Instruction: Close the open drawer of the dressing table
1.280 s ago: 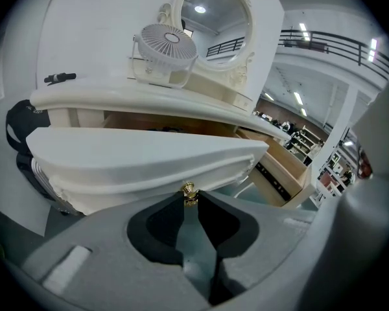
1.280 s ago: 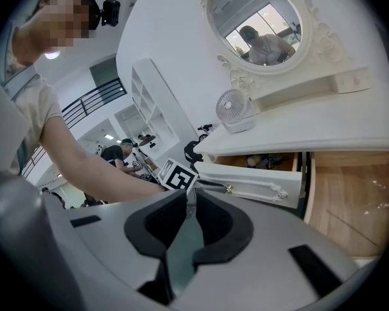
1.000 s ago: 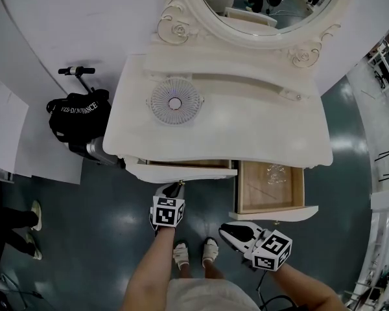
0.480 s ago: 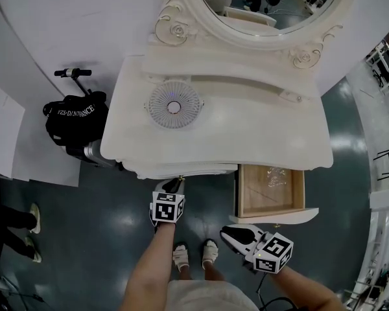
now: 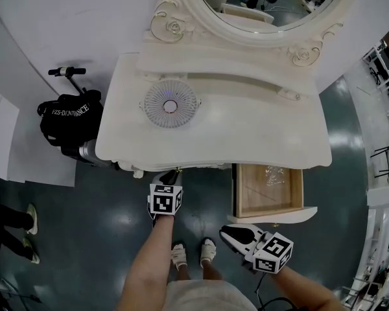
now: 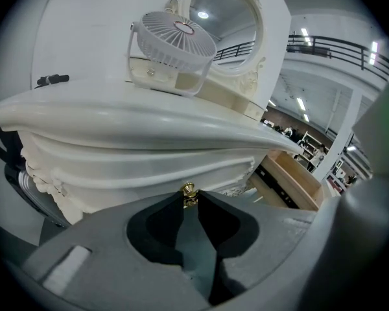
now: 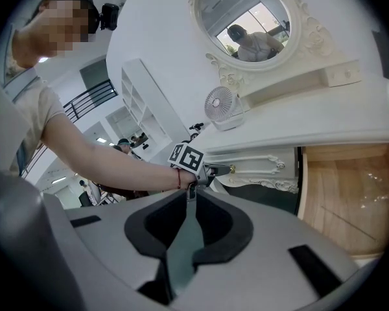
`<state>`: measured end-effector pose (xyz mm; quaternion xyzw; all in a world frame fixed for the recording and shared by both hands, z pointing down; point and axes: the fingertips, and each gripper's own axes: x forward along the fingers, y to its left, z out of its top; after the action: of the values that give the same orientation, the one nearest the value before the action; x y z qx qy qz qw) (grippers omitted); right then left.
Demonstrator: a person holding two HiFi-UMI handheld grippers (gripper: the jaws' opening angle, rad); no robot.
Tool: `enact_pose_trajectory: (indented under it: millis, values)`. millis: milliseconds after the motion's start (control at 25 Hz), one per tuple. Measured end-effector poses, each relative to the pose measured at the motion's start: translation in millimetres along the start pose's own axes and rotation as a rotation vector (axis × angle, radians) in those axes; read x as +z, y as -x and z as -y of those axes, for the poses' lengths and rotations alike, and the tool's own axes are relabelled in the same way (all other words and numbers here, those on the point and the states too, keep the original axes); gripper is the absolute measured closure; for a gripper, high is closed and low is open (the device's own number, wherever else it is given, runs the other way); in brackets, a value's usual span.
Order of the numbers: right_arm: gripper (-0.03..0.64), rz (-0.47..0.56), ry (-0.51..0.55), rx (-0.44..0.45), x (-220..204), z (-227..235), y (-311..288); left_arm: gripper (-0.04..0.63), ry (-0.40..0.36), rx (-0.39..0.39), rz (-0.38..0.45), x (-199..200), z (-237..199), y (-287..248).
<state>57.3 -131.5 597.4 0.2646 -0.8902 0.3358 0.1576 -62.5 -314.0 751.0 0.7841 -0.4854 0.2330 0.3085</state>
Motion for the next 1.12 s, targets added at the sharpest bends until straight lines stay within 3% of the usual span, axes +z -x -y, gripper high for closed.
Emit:
enact_pose_trajectory:
  millis: [760,1120]
  values:
    - [0.563,0.001,0.008,-0.009,5.0,1.9,-8.0,0.523,0.013,-0.045,-0.038,6.5,-3.8,-6.9]
    - [0.563,0.015,0.017,-0.017,8.9,0.8,-6.8,0.492,-0.025,-0.063,-0.023,11.3,3.1,-2.2]
